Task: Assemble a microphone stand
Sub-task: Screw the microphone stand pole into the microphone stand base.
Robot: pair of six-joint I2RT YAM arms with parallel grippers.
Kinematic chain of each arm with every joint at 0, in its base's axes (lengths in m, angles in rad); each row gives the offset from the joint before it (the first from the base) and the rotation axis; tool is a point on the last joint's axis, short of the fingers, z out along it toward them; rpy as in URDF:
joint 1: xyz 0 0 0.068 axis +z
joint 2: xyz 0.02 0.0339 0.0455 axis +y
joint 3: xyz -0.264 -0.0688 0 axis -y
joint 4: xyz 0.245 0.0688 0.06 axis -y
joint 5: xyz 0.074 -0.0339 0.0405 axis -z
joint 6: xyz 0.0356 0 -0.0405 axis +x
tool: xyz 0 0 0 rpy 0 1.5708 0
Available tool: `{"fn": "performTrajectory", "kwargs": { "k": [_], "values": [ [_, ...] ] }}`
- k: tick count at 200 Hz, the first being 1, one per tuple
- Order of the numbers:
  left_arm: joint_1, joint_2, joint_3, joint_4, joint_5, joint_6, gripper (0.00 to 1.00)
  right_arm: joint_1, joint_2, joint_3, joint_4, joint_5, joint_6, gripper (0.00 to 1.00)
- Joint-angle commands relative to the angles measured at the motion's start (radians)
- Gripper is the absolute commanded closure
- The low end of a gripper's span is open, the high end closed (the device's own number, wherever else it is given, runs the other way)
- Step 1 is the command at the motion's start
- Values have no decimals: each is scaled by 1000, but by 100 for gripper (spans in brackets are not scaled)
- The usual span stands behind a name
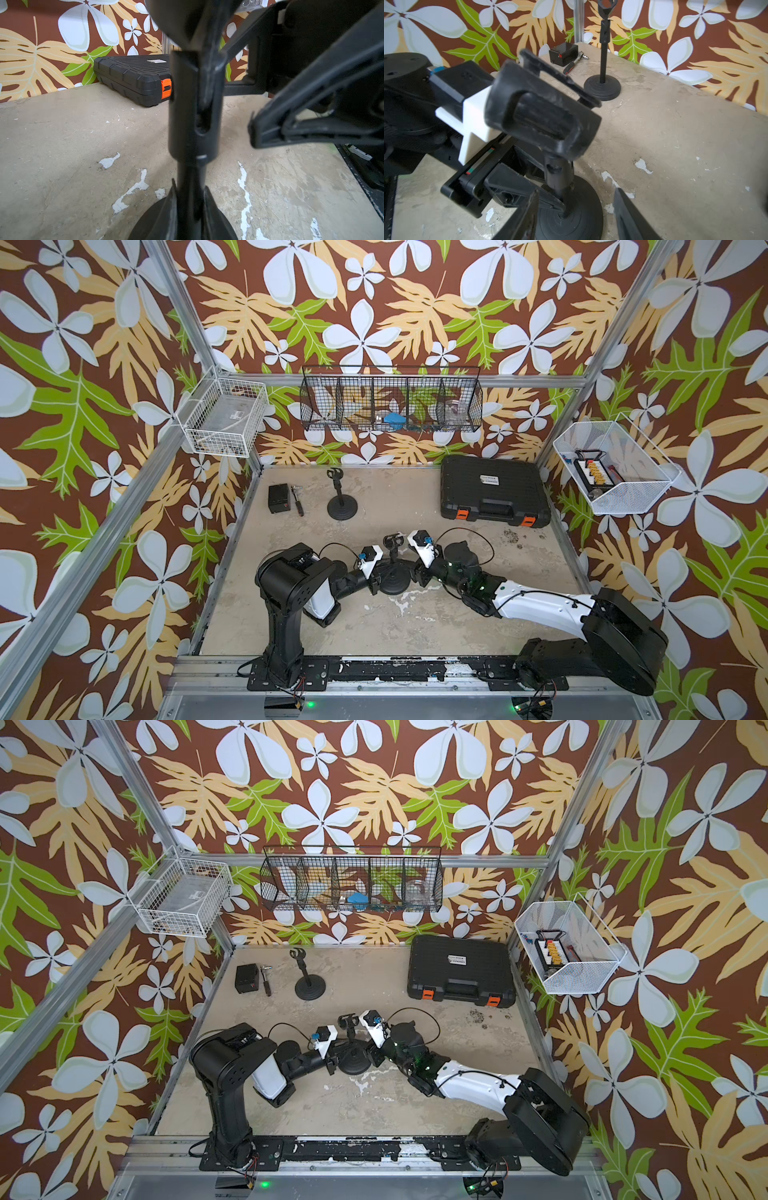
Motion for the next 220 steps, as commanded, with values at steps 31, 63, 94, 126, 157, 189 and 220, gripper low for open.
{"fn": "performTrajectory", "kwargs": {
  "k": [31, 63, 94, 126, 157, 189, 220],
  "values": [
    [-1, 16, -16, 21, 40, 0, 85, -84, 65, 77, -51, -331, -165, 45],
    [-1, 16, -18, 24, 41, 4, 85, -97, 133, 161, -94, -373, -209, 46],
    [-1, 17, -18, 23, 43, 4, 85, -104, 190, 217, -102, -420, -213, 55],
    [-1, 19, -15, 24, 43, 0, 85, -104, 205, 217, -66, -437, -189, 73],
    [-1, 14, -17, 38, 47, -15, 81, -100, 202, 170, -3, -410, -146, 93],
    [-1, -10, -27, 44, 49, -33, 73, -69, 202, 115, 59, -247, -69, 100],
    [-1, -34, -37, 55, 52, -45, 70, 13, 174, 53, 97, 78, 17, 100]
  ]
}}
